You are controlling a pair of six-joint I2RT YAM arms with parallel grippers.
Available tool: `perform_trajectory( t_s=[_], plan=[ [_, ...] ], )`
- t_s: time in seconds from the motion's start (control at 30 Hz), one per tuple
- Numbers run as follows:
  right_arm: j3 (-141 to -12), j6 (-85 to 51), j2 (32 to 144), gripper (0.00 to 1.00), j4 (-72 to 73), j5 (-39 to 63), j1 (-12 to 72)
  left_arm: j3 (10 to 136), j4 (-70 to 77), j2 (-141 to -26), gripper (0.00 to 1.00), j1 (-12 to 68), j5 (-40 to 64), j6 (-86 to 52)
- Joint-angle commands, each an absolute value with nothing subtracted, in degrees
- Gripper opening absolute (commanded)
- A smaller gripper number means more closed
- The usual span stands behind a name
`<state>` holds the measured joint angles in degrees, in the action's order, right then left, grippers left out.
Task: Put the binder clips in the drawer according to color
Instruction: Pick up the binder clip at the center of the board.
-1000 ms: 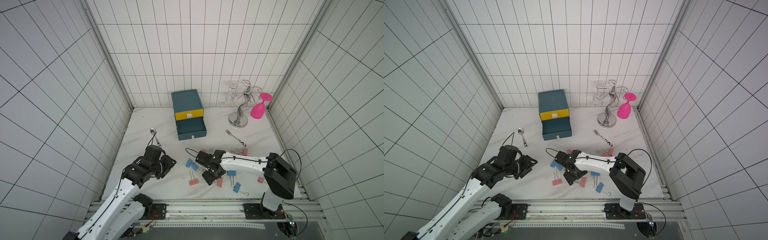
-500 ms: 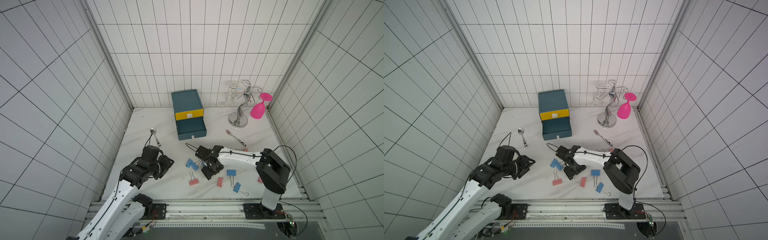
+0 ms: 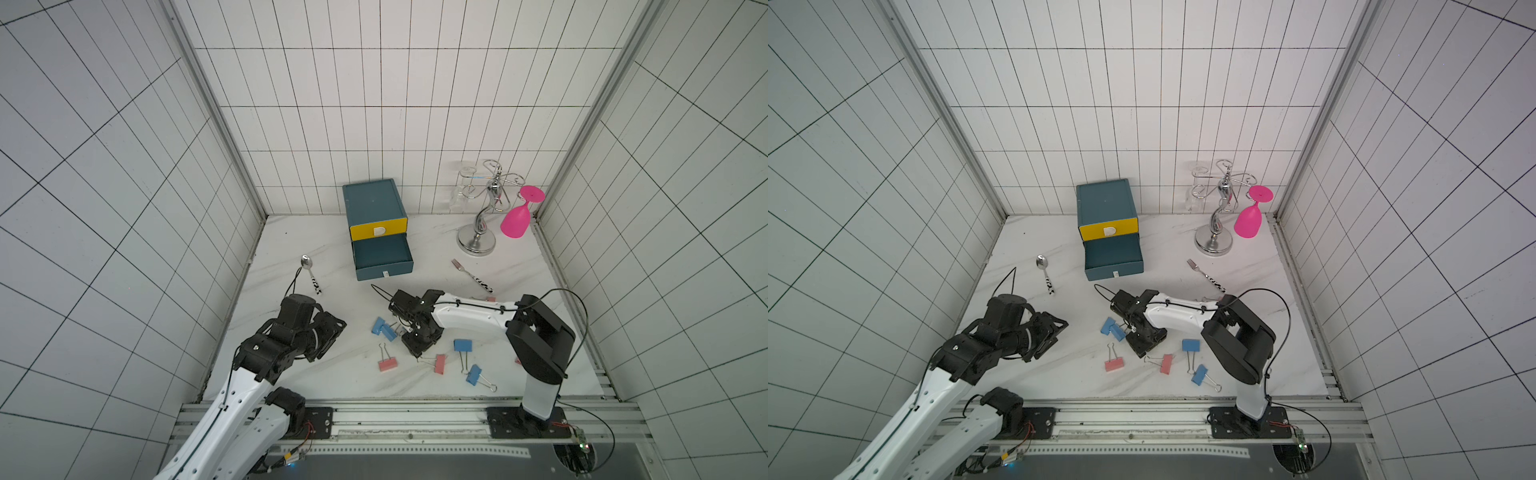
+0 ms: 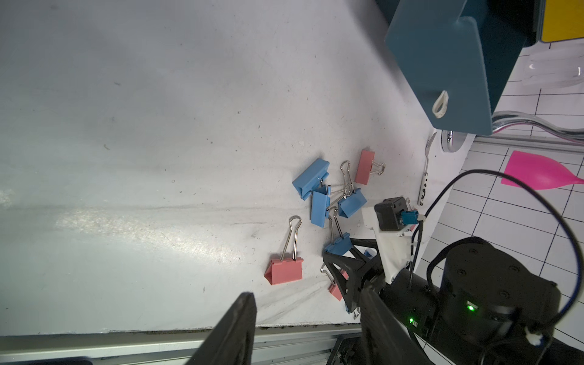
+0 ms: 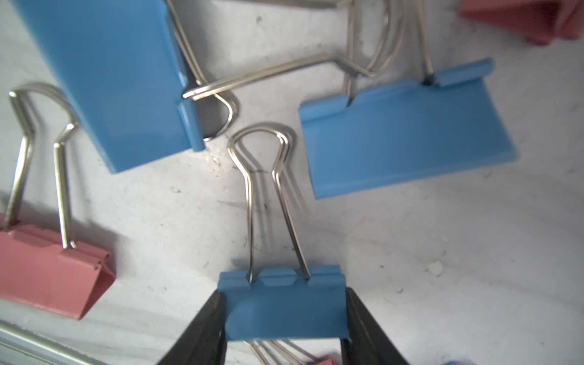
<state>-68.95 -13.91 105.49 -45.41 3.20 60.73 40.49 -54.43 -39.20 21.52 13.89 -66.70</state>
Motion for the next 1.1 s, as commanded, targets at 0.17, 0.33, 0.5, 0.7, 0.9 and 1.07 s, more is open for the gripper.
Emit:
perform_trajectory(
  t_s=[0.17, 0.33, 0.5, 0.7, 0.9, 1.07],
  plan=[
    [-64.7, -15.9, 89.5, 0.42, -46.5, 4.4, 61.8, 43.5, -54.7, -37.6, 0.57, 21.3, 10.4, -69.0],
    [-66.6, -18.0, 80.4, 0.43, -47.8, 1.5, 60.7, 46.0, -51.1, -40.8, 0.57, 21.2, 10.7, -68.6],
    [-75.9, -18.1, 81.7, 0.42, -48.6, 1.1, 54.7, 50.4, -45.7, -48.2, 0.58, 20.7, 11.7, -64.9],
    [-95.1, -16.8, 94.9, 0.41, -51.6, 2.4, 48.2, 54.1, -39.7, -57.7, 0.57, 16.9, 19.9, -63.1],
    [-113.1, -15.1, 109.6, 0.41, -56.4, 2.9, 44.6, 55.5, -36.3, -61.9, 0.57, 13.2, 26.5, -61.4],
    [-120.8, -14.9, 116.4, 0.44, -57.4, 3.7, 42.8, 53.0, -33.0, -62.2, 0.57, 9.3, 31.7, -61.3]
  ],
)
